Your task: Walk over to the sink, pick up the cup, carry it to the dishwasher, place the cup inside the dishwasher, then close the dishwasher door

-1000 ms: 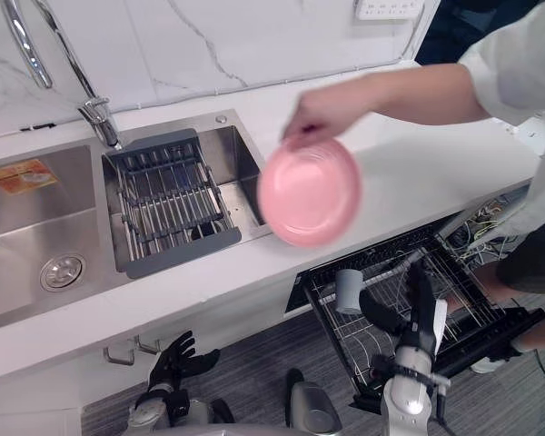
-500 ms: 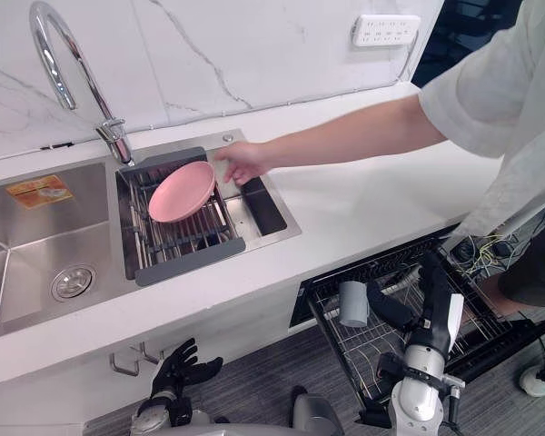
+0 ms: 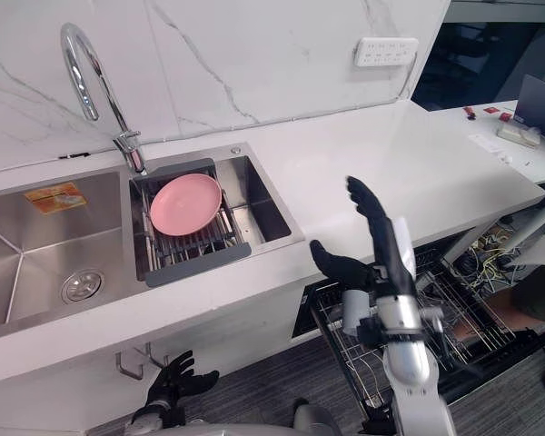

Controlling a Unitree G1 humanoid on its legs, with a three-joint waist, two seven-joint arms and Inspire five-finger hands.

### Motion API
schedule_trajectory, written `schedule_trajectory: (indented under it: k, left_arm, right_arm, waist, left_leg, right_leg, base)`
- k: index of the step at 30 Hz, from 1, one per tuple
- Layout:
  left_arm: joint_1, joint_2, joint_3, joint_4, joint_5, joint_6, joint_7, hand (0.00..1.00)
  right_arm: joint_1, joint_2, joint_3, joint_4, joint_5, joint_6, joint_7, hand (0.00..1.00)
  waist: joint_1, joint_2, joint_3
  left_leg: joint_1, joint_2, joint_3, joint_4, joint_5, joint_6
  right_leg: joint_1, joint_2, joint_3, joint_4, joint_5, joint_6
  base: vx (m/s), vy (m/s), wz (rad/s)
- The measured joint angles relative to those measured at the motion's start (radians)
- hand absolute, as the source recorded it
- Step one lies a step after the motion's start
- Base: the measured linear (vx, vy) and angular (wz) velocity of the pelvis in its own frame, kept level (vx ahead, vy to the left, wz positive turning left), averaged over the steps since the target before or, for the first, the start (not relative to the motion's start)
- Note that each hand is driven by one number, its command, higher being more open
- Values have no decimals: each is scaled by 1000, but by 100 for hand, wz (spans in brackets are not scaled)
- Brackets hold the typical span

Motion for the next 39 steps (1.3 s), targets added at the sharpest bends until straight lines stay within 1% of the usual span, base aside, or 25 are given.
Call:
schedule_trajectory:
  k: [3,6,8,11,12,14,16,17,21,24,26,28,33,35,39]
  left_arm:
    - [-4,18,2,8,-2,0,-1,90]
    - [-5,30,3,18,-2,-6,-1,90]
    - [-13,42,3,35,-2,-13,-1,90]
    - [-20,55,6,41,-2,-17,-1,90]
    - [-23,58,6,41,-2,-17,0,90]
    - [-23,61,9,42,-2,-17,1,90]
    - [-17,61,14,43,-3,-17,2,90]
    - [-11,63,16,44,-3,-17,3,90]
    - [-9,64,18,45,-4,-17,7,90]
    - [-10,61,18,44,-4,-17,17,90]
    - [-11,56,18,43,-6,-17,23,90]
    - [-13,56,19,40,-11,-17,23,90]
    - [-12,53,23,35,-23,-16,33,90]
    - [-9,52,23,26,-23,-16,38,90]
    - [2,49,23,-3,-23,-16,38,90]
  right_arm:
    - [-63,-50,28,85,-2,0,8,90]
    - [-152,-121,98,175,-14,0,25,90]
    - [-233,-180,162,233,-49,0,39,90]
    - [-319,-220,210,288,-78,-2,42,90]
    - [-337,-223,213,308,-83,-2,42,90]
    - [-380,-239,231,365,-95,-2,42,90]
    - [-410,-256,247,396,-110,-2,40,90]
    - [-431,-264,247,396,-110,-4,38,90]
    - [-493,-270,253,455,-135,-3,11,90]
    - [-544,-270,266,500,-167,1,-4,90]
    - [-566,-270,273,517,-192,15,-17,90]
    - [-585,-270,281,521,-207,24,-23,90]
    - [-619,-261,280,518,-236,39,-42,90]
    - [-624,-257,269,475,-236,42,-66,90]
    - [-625,-232,232,396,-236,39,-84,90]
  waist:
    - [2,-4,3]
    - [3,-7,4]
    - [6,-9,6]
    - [10,-15,22]
    - [18,-15,25]
    - [28,-8,35]
    - [29,-3,41]
    - [26,-2,52]
    - [27,3,63]
    - [32,9,72]
    - [48,13,80]
    - [53,14,92]
    - [58,13,103]
    - [63,13,104]
    - [66,14,105]
  left_leg:
    - [-2,-19,-27,-19,15,10]
    - [-5,-37,-43,-37,23,19]
    - [-6,-47,-52,-52,32,25]
    - [-14,-58,-74,-63,43,26]
    - [-17,-58,-76,-66,46,26]
    - [-22,-61,-85,-70,50,27]
    - [-28,-67,-105,-72,58,28]
    - [-29,-73,-132,-78,64,27]
    - [-54,-77,-188,-79,73,22]
    - [-65,-76,-208,-79,79,20]
    - [-68,-75,-212,-79,80,18]
    - [-71,-74,-220,-77,80,18]
    - [-84,-75,-238,-73,80,18]
    - [-91,-72,-237,-57,80,18]
    - [-89,-69,-236,-39,79,18]
  right_leg:
    - [13,-12,-20,-17,8,5]
    - [15,-24,-29,-27,14,11]
    - [19,-31,-36,-41,21,14]
    - [20,-39,-52,-48,21,14]
    - [19,-39,-54,-53,23,14]
    - [18,-41,-63,-57,24,14]
    - [18,-45,-78,-59,24,14]
    - [18,-46,-84,-61,24,14]
    - [19,-46,-119,-70,24,13]
    - [19,-46,-139,-73,23,13]
    - [22,-45,-143,-76,24,11]
    - [25,-44,-147,-77,25,9]
    - [31,-42,-151,-90,25,8]
    - [32,-38,-142,-92,25,8]
    - [42,-36,-135,-92,25,8]
  base:
    - [8,27,22]
    - [-2,35,14]
    - [-4,36,13]
    - [0,17,21]
    - [2,0,12]
    - [17,-3,11]
    - [35,-11,17]
    - [36,-19,14]
    - [16,-30,25]
    - [3,-23,22]
    - [-3,-10,10]
    - [-8,-5,13]
    - [5,4,12]
    - [0,0,0]
    - [0,0,0]
